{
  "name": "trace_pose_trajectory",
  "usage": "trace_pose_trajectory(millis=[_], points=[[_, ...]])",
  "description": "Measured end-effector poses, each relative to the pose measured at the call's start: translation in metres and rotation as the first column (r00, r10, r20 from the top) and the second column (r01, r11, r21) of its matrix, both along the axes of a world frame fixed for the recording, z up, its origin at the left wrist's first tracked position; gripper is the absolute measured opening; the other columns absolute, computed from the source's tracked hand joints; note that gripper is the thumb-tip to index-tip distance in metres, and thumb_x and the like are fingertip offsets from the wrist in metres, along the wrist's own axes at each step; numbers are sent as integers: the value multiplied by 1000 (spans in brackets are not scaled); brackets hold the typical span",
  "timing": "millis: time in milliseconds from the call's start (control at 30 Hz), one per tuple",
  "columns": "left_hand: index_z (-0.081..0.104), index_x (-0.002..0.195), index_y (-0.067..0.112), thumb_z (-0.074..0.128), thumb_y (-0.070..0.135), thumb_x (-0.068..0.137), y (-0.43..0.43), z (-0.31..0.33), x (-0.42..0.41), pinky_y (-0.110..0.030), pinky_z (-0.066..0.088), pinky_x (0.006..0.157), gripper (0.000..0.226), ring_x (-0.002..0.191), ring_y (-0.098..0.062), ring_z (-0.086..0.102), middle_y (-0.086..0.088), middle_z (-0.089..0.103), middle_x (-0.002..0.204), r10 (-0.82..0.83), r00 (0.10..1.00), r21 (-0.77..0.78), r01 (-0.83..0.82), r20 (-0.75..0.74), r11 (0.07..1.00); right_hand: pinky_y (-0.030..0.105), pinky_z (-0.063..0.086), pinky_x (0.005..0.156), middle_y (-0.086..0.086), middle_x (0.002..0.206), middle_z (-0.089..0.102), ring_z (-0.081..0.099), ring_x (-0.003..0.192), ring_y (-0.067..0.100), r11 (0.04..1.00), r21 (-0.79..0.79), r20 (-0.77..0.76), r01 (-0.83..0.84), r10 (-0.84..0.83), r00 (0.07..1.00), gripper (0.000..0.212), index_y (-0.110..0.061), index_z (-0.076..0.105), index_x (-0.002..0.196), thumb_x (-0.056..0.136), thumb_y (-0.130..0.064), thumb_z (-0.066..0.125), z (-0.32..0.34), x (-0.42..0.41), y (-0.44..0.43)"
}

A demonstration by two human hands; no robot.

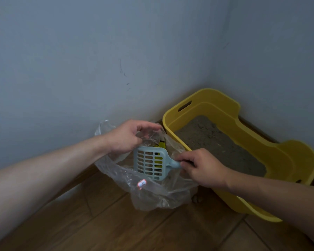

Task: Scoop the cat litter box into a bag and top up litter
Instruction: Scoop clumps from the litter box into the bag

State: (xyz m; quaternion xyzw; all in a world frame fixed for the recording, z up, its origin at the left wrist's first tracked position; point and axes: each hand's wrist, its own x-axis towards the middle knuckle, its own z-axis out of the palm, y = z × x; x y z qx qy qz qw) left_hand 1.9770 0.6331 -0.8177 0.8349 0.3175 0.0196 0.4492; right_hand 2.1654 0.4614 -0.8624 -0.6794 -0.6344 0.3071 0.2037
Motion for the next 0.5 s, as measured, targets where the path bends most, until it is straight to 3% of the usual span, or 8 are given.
trace_pose_trajectory(millis=[67,133,267,367,433,500], points=[[57,133,34,54,-15,85,1,0,0,-15,51,78,69,104,6,57,28,61,110,9,1000,-13,-10,-4,1000,12,45,63,-17,83,67,63,75,-2,1000,-5,-5,8,-8,1000,28,-26,71,117,97,-15,55,0,1,0],[58,132,35,55,-15,85,0,0,1,-14,52,75,69,101,6,58,30,60,104,9,1000,-7,-9,-3,1000,9,40,57,-20,79,64,59,69,-7,1000,-9,-6,9,-9,1000,27,-25,71,116,97,-16,55,0,2,0],[59,127,39,54,-16,84,3,-1,1,-12,49,71,70,95,7,58,26,58,101,23,1000,21,-23,-5,1000,17,46,58,-15,81,67,60,70,-1,1000,-9,-34,16,-17,999,23,-25,72,111,96,-17,58,2,5,-3],[59,126,36,51,-20,82,4,-1,2,-7,44,60,71,73,15,59,8,61,105,23,1000,56,-22,-9,998,31,54,69,-11,86,69,63,79,7,998,6,-81,60,-60,995,18,-28,74,103,93,-18,62,4,11,-8],[60,129,28,50,-22,82,3,-2,3,-6,41,53,69,61,17,56,-2,61,104,28,1000,63,-28,-7,998,30,53,70,-14,85,67,62,82,5,997,37,-111,74,-69,991,16,-29,73,93,90,-16,65,5,17,-13],[61,128,27,50,-22,82,4,-3,4,-7,42,55,68,63,16,57,-6,62,103,36,999,69,-37,3,997,28,49,69,-14,84,63,59,81,5,992,81,-121,97,-87,989,17,-28,70,84,86,-12,66,6,25,-20]])
